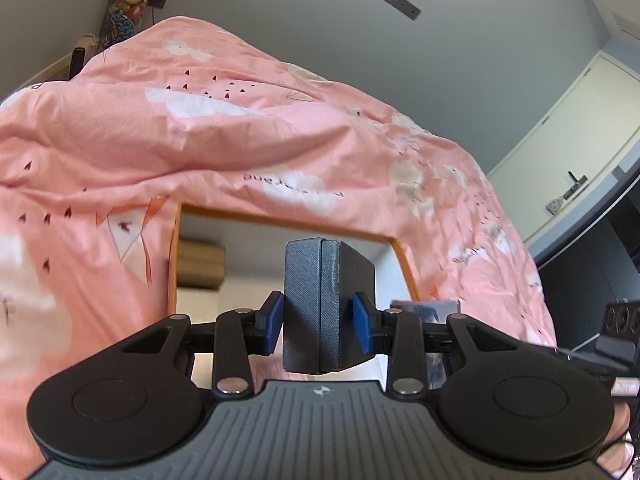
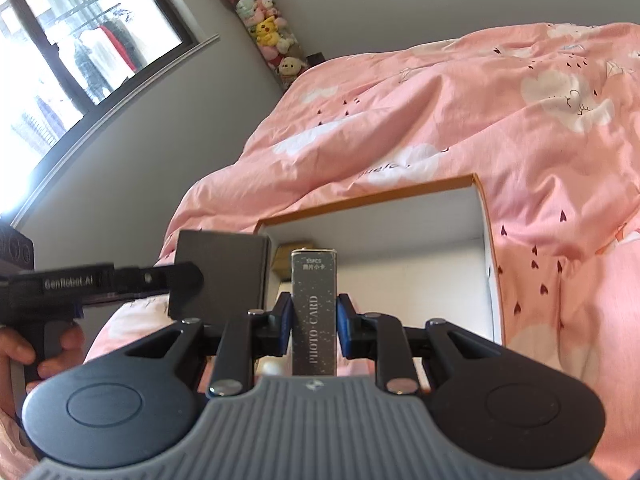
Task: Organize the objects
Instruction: 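Carry the dark gift box and photo card into the orange box with both tools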
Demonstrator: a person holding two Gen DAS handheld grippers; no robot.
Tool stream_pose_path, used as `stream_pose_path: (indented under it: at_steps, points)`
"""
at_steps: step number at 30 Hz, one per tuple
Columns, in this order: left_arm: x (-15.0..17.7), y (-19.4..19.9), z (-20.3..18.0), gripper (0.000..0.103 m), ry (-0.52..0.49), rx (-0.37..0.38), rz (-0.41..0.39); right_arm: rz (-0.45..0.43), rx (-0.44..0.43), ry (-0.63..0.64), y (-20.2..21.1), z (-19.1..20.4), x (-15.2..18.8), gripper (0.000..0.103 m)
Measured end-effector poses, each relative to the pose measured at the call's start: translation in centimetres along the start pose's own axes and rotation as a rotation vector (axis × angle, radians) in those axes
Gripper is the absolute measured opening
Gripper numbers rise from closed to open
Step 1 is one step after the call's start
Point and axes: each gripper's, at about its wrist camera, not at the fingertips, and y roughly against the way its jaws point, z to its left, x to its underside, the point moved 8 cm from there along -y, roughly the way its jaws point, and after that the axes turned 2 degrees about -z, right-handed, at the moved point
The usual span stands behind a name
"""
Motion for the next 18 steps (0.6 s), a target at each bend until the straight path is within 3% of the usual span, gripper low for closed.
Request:
stream_pose_path:
  at_steps: [10, 18]
  points:
    - [-0.9, -10.9, 2.6, 0.042, 0.072, 0.034, 0.098, 0.051, 0.072, -0.082, -7.1, -4.7, -2.2, 0.024]
    - [0.7, -16.3, 4.2, 0.042, 0.001, -0.075, 0.175, 0.111, 0.125, -0.119, -11.2, -8.2, -1.9, 0.024]
